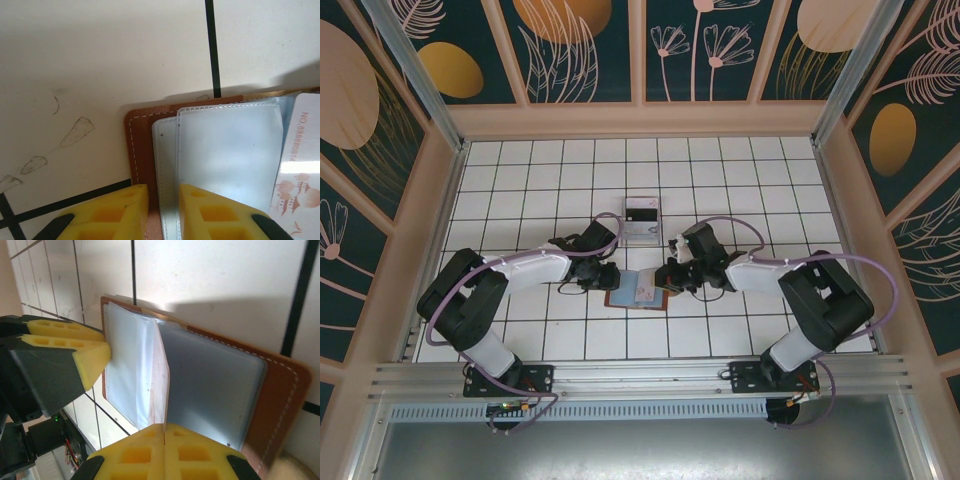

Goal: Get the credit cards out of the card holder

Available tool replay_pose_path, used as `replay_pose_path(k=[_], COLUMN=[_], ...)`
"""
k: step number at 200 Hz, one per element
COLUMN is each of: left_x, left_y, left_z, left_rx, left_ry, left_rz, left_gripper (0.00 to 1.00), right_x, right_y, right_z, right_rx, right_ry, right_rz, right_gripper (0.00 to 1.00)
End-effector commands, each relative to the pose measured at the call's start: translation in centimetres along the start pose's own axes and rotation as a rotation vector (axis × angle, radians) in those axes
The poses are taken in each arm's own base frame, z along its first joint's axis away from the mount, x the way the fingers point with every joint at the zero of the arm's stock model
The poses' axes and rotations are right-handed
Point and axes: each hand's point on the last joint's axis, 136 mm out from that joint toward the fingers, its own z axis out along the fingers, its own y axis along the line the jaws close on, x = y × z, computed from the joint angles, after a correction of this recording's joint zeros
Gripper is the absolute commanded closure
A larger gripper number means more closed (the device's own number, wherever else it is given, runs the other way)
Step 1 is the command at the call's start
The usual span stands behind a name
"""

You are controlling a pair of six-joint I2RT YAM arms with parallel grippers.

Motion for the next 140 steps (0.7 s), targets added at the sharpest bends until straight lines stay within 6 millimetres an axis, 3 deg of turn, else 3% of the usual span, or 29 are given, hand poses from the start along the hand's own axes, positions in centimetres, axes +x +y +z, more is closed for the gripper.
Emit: replay_pose_path(k=[1,80,140], left_x=[3.1,3.2,1.3], left_y=[3.4,2.8,2.3], left_z=[0.9,0.0,-1.0], left_rx=[-0.124,-0.076,-0.088], left_ry=[0.091,0.058,-0.012], left_rz=[-0.021,-0.043,-0.021], left_gripper=[0.75,0.76,0.72], right_x=[-0.5,-3.7,-7.5], right_y=[-0.3,1.7,3.4], right_z=[-1.2,-3.9,-6.8], right_rx=[0.069,0.189,0.341], right_ry=[-0.023,-0.099,-0.188], right_rz=[-0.029,-0.178,-0.467], right_gripper=[0.96,0.99,1.00])
